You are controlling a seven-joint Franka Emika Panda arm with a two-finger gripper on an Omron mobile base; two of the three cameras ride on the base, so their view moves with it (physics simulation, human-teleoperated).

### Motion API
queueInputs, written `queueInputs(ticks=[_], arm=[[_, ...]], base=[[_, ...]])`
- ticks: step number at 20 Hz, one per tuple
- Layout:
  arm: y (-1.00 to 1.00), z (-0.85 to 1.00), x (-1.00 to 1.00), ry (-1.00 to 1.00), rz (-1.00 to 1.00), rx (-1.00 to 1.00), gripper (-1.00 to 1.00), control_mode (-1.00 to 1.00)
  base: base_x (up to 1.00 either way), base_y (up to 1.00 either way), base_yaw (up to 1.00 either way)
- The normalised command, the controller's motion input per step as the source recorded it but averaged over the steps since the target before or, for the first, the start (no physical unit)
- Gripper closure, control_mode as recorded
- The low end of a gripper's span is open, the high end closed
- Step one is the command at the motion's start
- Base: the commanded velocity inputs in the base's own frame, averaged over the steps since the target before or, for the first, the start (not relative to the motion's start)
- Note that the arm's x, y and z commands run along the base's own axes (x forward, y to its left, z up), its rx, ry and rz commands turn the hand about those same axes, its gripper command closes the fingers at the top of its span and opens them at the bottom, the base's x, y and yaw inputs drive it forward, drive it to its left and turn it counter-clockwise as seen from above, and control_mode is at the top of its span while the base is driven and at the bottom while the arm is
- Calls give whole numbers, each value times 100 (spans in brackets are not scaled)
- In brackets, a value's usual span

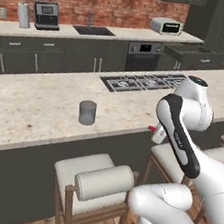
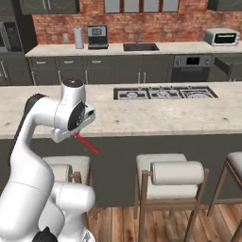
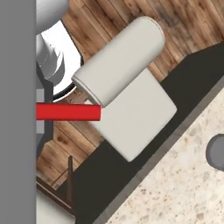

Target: Take a straw from the drawer in front and place it inside the glass cup on the dining counter.

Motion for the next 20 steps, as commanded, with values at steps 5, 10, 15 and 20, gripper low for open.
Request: queueInputs(ticks=[5, 10, 15, 20], arm=[[0, 0, 0, 0, 0, 0, 100, 100], [0, 0, 0, 0, 0, 0, 100, 100], [-3, 3, 22, 0, 13, 5, 100, -100], [-6, 49, 9, -2, 29, 22, 100, -100]], base=[[68, -8, 25], [66, -18, 37], [40, -7, 23], [0, 0, 0]])
